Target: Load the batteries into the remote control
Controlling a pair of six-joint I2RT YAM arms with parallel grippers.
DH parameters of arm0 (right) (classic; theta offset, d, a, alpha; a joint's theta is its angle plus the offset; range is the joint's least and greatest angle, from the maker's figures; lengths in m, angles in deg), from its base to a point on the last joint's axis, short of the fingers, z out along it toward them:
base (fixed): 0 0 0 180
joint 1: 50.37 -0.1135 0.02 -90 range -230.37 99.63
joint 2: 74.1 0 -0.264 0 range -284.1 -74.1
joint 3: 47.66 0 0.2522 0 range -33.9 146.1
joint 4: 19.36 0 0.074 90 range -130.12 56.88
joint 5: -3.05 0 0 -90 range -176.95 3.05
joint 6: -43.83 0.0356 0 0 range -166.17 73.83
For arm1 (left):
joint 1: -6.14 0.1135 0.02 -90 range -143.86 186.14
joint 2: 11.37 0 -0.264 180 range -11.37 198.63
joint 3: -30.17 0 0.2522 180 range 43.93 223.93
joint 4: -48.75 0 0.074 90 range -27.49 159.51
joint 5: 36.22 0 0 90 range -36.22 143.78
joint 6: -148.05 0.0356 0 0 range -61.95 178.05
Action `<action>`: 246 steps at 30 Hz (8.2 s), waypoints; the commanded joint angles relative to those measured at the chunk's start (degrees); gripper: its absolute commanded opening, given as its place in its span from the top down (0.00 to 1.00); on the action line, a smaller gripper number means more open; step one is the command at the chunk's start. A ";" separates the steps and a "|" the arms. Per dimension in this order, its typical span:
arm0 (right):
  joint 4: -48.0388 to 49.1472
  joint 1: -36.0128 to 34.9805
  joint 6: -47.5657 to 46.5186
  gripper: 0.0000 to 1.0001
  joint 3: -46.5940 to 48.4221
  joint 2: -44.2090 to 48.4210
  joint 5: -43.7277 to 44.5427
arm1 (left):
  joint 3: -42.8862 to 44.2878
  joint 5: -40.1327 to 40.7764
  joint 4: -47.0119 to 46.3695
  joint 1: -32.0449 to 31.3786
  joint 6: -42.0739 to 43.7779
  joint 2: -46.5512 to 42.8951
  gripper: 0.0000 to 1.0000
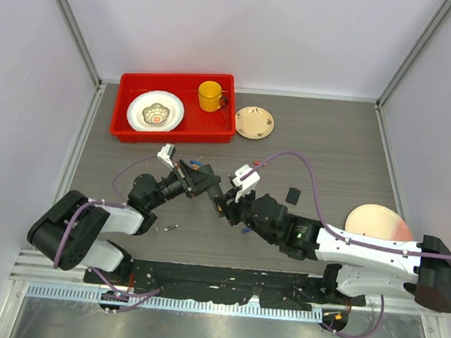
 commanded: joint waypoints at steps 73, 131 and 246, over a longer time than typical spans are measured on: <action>-17.21 -0.58 8.67 0.58 18.29 -5.87 1.80 | 2.50 8.22 -14.90 -1.97 4.16 -3.59 1.00; 11.79 24.11 35.04 0.35 -4.56 1.43 -49.44 | 5.05 1.46 -14.90 -2.14 1.96 -5.61 1.00; 9.25 23.85 35.30 0.99 -4.47 -4.73 -55.24 | 1.62 11.13 -10.60 -2.58 3.46 -10.18 0.55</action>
